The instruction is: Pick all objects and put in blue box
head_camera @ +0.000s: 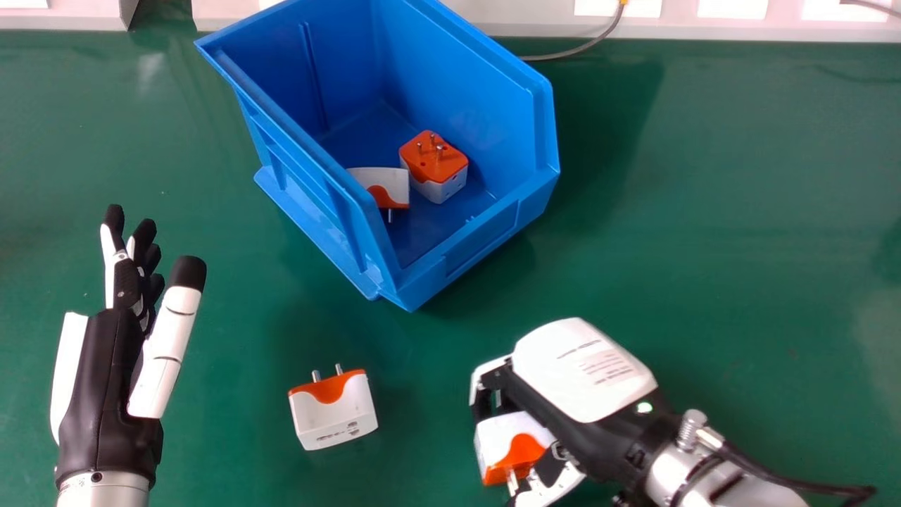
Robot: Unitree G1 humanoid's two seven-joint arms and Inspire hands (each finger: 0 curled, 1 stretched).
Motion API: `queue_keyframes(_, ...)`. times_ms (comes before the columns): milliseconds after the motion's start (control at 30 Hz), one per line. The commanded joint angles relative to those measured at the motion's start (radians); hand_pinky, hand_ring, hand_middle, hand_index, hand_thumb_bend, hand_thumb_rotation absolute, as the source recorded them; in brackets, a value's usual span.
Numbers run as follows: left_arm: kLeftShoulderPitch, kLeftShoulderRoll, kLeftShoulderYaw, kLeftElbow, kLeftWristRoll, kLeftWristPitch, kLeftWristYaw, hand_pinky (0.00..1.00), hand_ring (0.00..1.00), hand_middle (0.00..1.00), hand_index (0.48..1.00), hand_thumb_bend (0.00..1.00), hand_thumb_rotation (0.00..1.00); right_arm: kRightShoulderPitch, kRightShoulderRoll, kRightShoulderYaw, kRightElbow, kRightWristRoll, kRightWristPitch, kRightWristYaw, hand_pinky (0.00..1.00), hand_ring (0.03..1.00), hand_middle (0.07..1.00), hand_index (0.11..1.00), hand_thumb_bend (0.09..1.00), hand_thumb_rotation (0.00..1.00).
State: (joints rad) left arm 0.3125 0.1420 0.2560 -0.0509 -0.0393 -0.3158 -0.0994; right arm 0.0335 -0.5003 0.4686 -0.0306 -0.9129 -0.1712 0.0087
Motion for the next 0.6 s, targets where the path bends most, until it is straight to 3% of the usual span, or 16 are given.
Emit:
queue_keyframes(0,-0.015,0.009,-0.004,-0.015,0.003,-0.003,0.005,1.0,1.0,1.0,1.0,0.74,0.88,0.025,-0.025,-0.056,-0.095,0.016,0.0,-0.005,0.29,0.355,0.451,0.517,0.511,0.0)
queue_keyframes(167,-0.03,0.009,-0.007,-0.007,0.003,-0.001,0.008,1.0,1.0,1.0,1.0,0.75,0.88,0.053,-0.043,-0.139,-0.229,0.03,0.007,0.007,0.24,0.297,0.441,0.516,0.509,0.0)
queue_keyframes(200,-0.032,0.009,-0.008,-0.006,0.005,0.0,0.009,1.0,1.0,1.0,1.0,0.75,0.88,0.053,-0.042,-0.153,-0.245,0.029,0.006,0.005,0.19,0.241,0.451,0.502,0.513,0.0)
queue_keyframes(367,-0.038,0.009,-0.013,-0.014,0.012,0.007,0.019,1.0,1.0,1.0,1.0,0.75,0.88,0.015,-0.034,-0.216,-0.264,0.051,-0.036,-0.041,0.11,0.152,0.464,0.483,0.52,0.0)
queue_keyframes(567,-0.047,0.009,-0.016,-0.008,0.014,0.004,0.024,1.0,1.0,1.0,1.0,0.75,0.88,-0.118,-0.015,-0.257,-0.209,0.095,-0.103,-0.081,0.09,0.139,0.458,0.478,0.519,0.0)
